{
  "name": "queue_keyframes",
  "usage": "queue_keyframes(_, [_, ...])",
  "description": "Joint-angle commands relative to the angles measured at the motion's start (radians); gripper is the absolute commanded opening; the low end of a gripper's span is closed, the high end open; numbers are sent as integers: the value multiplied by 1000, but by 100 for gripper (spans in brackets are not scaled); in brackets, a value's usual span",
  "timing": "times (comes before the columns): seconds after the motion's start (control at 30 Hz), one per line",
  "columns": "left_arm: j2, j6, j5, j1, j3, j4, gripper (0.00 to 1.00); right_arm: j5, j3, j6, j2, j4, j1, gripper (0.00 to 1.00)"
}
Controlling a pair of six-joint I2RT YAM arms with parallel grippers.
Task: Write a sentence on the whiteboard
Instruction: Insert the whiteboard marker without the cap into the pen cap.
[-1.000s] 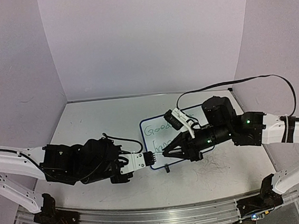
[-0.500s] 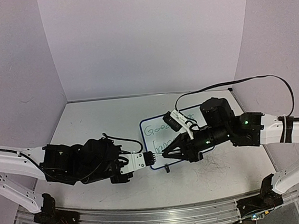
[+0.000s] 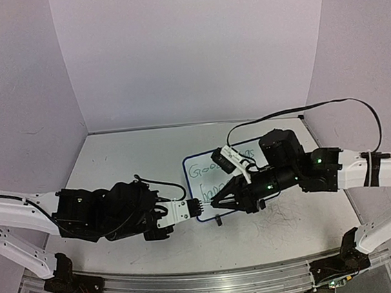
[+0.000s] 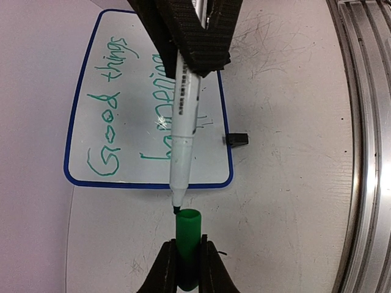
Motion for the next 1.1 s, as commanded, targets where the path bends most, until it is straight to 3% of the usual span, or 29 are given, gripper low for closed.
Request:
queue_keyframes(0.0, [-24,-10,3,-6,8,56,0,-8,8,4,9,40,15,0])
queue_keyframes(1.07, [-32,-28,-5,-6,-1,58,0,-23,-31,21,-4,52,41,0])
